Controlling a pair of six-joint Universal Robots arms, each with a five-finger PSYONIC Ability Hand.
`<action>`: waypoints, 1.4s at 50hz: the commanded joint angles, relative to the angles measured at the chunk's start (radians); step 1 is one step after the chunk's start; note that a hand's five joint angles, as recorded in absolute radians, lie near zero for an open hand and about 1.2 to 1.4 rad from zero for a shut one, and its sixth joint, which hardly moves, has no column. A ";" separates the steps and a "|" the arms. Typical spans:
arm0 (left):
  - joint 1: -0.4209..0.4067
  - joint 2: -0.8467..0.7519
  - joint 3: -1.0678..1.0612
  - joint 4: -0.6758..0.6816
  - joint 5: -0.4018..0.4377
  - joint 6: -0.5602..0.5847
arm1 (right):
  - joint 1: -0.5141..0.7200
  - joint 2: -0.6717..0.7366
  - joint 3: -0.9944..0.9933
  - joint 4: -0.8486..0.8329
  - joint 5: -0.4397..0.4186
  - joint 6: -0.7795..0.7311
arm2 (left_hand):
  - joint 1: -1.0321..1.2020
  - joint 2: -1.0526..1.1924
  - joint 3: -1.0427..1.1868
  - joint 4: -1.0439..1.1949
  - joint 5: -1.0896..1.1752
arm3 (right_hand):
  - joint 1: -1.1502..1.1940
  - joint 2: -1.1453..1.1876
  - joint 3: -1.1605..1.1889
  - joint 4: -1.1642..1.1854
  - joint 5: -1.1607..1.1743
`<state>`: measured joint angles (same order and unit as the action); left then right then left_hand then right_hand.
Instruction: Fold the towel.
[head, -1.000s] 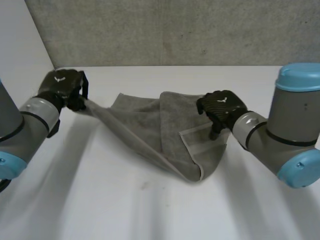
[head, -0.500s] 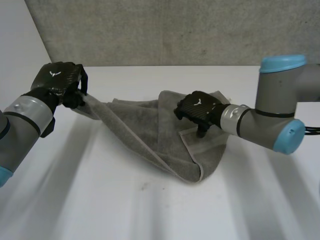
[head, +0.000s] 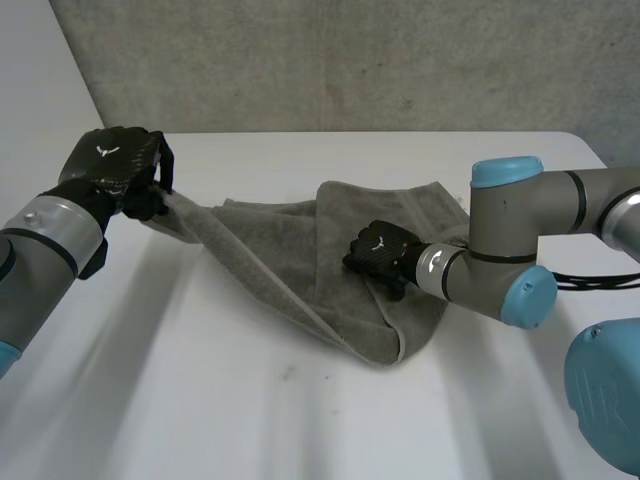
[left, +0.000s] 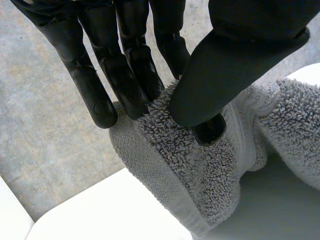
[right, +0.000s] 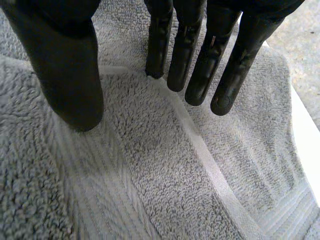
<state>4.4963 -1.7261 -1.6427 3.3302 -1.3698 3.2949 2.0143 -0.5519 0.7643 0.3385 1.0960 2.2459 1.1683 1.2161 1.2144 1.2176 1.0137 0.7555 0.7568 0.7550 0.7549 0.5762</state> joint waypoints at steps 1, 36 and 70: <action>0.001 -0.001 0.000 0.000 0.000 0.000 | 0.000 0.001 -0.010 -0.018 0.035 -0.019 | 0.228 0.180 0.182 0.179 0.208 | 0.284 0.282 0.284 0.284 0.288; 0.153 0.186 -0.075 -0.024 0.064 -0.011 | -0.397 -0.794 0.421 -0.030 0.053 0.339 | 0.228 0.180 0.182 0.179 0.208 | 0.641 0.639 0.641 0.641 0.646; 0.118 -0.288 0.745 -0.130 0.113 -0.175 | -0.345 -0.347 -0.501 -0.048 0.226 0.487 | 0.228 0.180 0.182 0.179 0.208 | 0.641 0.639 0.641 0.641 0.646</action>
<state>4.6290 -1.9552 -1.2374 3.2000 -1.2469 3.1373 1.6376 -0.9965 0.6030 0.5182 1.2503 2.5573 1.1683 1.2167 1.2157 1.2179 1.0137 1.3075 1.3171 1.3379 1.3368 1.1552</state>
